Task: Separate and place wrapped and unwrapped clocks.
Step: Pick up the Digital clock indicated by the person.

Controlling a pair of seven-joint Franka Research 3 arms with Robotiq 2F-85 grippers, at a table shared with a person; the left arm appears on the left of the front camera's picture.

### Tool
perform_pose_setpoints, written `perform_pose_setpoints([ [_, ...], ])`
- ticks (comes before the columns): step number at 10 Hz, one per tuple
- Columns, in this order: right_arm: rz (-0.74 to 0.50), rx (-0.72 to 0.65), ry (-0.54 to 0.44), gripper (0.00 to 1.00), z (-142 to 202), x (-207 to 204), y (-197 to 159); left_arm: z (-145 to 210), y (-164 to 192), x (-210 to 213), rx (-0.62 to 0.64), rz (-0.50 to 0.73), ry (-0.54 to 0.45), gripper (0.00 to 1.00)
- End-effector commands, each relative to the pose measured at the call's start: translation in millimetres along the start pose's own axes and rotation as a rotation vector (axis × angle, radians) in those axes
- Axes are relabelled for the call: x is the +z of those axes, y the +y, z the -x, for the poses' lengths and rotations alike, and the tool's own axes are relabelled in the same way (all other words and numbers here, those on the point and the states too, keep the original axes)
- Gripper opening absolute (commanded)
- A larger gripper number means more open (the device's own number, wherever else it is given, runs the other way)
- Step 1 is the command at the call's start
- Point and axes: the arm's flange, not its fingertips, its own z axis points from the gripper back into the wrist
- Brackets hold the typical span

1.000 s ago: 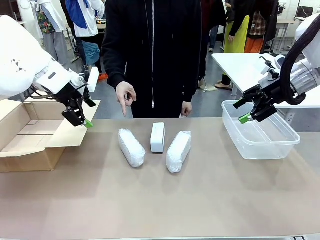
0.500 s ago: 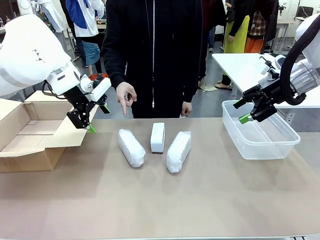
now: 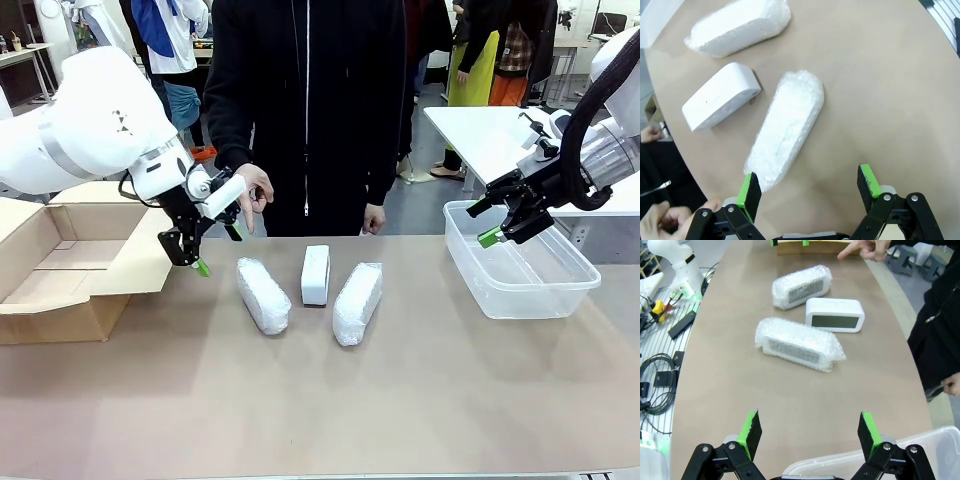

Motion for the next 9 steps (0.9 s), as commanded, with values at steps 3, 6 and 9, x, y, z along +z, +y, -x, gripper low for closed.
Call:
perform_pose_setpoints([
  [3,0.004,0.003,-0.030,1.00,1,-2,-2,1,16,-32,-0.093,0.086,0.009,1.00],
  [6,0.004,0.003,-0.030,1.00,1,-2,-2,0,23,-50,-0.141,0.091,-0.017,1.00],
  [9,0.004,0.003,-0.030,1.00,1,-2,-2,-2,32,-63,-0.180,0.099,-0.001,1.00],
])
